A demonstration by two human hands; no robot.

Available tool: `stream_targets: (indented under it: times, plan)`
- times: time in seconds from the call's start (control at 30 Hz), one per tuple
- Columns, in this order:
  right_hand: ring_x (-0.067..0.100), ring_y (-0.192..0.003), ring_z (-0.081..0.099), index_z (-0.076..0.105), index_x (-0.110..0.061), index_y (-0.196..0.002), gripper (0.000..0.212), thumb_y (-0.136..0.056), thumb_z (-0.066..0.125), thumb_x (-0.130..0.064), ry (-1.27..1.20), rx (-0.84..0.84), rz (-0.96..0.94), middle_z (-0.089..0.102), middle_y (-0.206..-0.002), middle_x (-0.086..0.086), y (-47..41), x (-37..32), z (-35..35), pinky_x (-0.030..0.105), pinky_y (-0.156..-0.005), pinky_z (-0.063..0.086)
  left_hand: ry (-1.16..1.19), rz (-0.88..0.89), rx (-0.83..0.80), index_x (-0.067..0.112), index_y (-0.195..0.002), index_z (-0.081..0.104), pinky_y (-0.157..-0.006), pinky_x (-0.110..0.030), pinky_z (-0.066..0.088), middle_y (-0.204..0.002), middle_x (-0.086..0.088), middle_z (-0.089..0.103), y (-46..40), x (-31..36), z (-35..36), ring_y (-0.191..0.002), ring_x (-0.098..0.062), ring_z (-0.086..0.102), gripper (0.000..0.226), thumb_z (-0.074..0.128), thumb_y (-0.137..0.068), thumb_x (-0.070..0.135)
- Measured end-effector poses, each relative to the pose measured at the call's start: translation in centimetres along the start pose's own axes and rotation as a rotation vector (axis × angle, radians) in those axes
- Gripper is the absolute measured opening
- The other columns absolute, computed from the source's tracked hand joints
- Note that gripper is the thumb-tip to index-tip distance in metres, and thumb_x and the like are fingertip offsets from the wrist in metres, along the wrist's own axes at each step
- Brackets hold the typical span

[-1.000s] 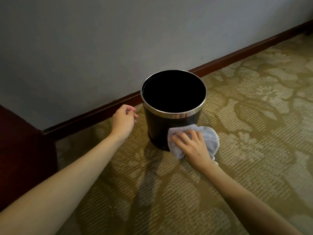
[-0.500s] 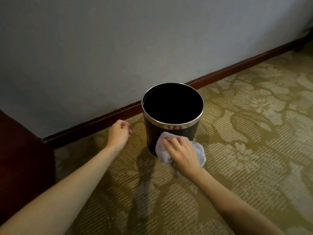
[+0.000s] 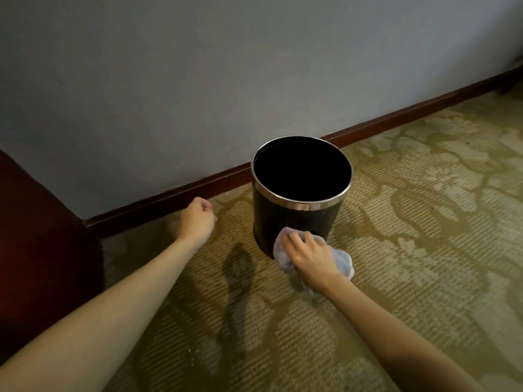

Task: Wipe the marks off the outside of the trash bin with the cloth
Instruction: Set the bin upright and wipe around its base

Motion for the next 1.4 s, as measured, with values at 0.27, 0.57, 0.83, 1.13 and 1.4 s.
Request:
stream_targets:
  times: [0.27, 0.57, 0.83, 1.13, 1.4]
  plan:
    - [0.033, -0.098, 0.055, 0.054, -0.008, -0.131, 0.053, -0.079, 0.066, -0.006, -0.217, 0.094, 0.275, 0.057, -0.118, 0.013, 4.4, 8.7, 0.1, 0.042, -0.075, 0.048, 0.003, 0.113, -0.069, 0.023, -0.1, 0.056, -0.073, -0.033, 0.051, -0.087, -0.001, 0.066, 0.7, 2.5, 2.2, -0.08, -0.017, 0.062, 0.015, 0.041, -0.099, 0.024]
    - [0.005, -0.086, 0.048, 0.058, -0.013, -0.125, 0.039, -0.087, 0.056, -0.003, -0.795, 0.603, 0.539, 0.051, -0.102, -0.004, 3.1, 13.8, -4.3, 0.012, -0.07, 0.035, 0.206, 0.131, 0.021, 0.03, -0.086, 0.057, -0.063, -0.027, 0.048, -0.079, 0.0, 0.067, -1.8, 6.0, 1.7, -0.07, -0.016, 0.063, 0.019, 0.043, -0.098, 0.026]
    - [0.006, -0.084, 0.06, 0.05, -0.012, -0.103, 0.032, -0.082, 0.074, -0.016, -1.278, 0.51, 0.95, 0.056, -0.093, -0.005, 2.4, 3.8, 2.8, 0.013, -0.064, 0.046, 0.402, -0.066, 0.068, 0.018, -0.097, 0.061, -0.07, -0.033, 0.05, -0.077, -0.001, 0.064, -1.5, 1.3, 2.5, -0.068, -0.015, 0.06, 0.02, 0.041, -0.099, 0.02]
    - [0.023, -0.092, 0.058, 0.053, -0.015, -0.112, 0.033, -0.083, 0.065, -0.013, -1.036, 0.389, 0.421, 0.054, -0.112, 0.005, -6.2, -5.5, 0.7, 0.04, -0.073, 0.049, 0.374, -0.1, 0.194, 0.028, -0.088, 0.06, -0.06, -0.024, 0.045, -0.077, 0.0, 0.065, -2.2, -1.5, -3.5, -0.066, -0.011, 0.06, 0.022, 0.042, -0.099, 0.021]
    - [0.005, -0.077, 0.058, 0.048, -0.031, -0.093, 0.023, -0.084, 0.067, -0.023, -0.953, 0.365, 0.676, 0.059, -0.092, -0.005, 1.1, -1.1, 2.8, 0.039, -0.062, 0.049, 0.383, -0.116, 0.137, 0.02, -0.096, 0.062, -0.064, -0.026, 0.047, -0.079, -0.001, 0.064, -1.7, -2.2, -1.9, -0.068, -0.012, 0.06, 0.021, 0.041, -0.099, 0.02]
Point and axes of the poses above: each hand's wrist, its own y-axis away from the middle knuckle, its own z-axis out of the palm, x = y × z, the point moved 2 cm from there along -y, towards the middle knuckle
